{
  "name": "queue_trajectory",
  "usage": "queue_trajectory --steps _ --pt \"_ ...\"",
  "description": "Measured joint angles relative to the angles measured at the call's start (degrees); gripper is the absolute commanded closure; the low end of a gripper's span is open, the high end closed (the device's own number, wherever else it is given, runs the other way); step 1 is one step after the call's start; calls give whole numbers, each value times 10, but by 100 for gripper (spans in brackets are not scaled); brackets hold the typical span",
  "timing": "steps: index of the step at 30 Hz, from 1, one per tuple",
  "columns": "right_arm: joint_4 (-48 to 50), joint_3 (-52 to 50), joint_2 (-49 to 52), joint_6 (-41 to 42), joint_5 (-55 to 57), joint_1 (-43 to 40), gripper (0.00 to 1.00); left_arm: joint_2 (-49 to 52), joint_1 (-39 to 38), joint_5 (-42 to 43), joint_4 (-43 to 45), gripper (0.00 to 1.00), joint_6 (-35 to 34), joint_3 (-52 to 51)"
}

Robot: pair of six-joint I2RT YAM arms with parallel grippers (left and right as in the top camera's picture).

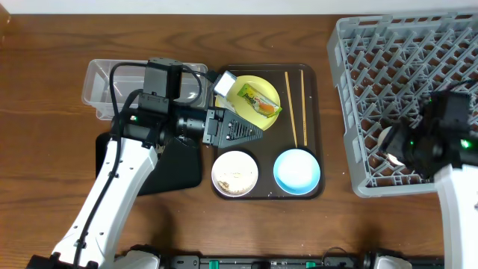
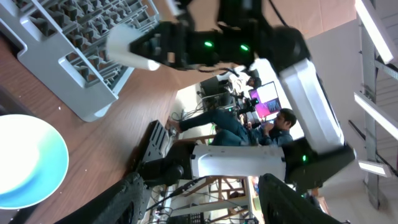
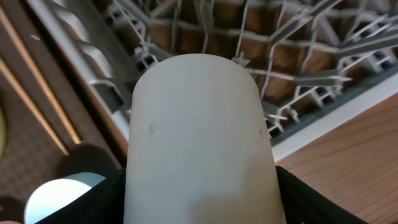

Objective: Sort waste into correct bins and load items into the dishwasher rack

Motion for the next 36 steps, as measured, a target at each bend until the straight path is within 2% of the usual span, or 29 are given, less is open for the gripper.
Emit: queue_trajectory --steps 5,7,10,12,15,19,23,28,31,36 --pt "21 0 71 2 -23 0 34 0 0 0 0 38 0 0" --pt "20 0 90 6 -36 0 21 0 0 0 0 38 0 0" --pt "19 0 105 17 -45 0 7 0 0 -1 0 38 0 0" --pt "18 1 107 22 -54 0 2 0 0 -11 -2 38 0 0" --pt "17 8 104 17 -76 0 1 0 -4 -44 -15 38 0 0" --pt "25 26 72 -11 -145 0 1 0 -34 -161 -64 38 -2 0" --pt "33 37 7 -54 -231 0 1 0 -101 -351 -116 39 -18 1" --pt "18 40 -49 -79 -283 0 1 26 -225 -622 -144 43 -75 1" --pt "9 40 -63 -84 -295 0 1 75 -274 -723 -144 47 -118 1" --pt "-4 40 -69 -96 -302 0 1 168 -308 -793 -122 55 -185 1"
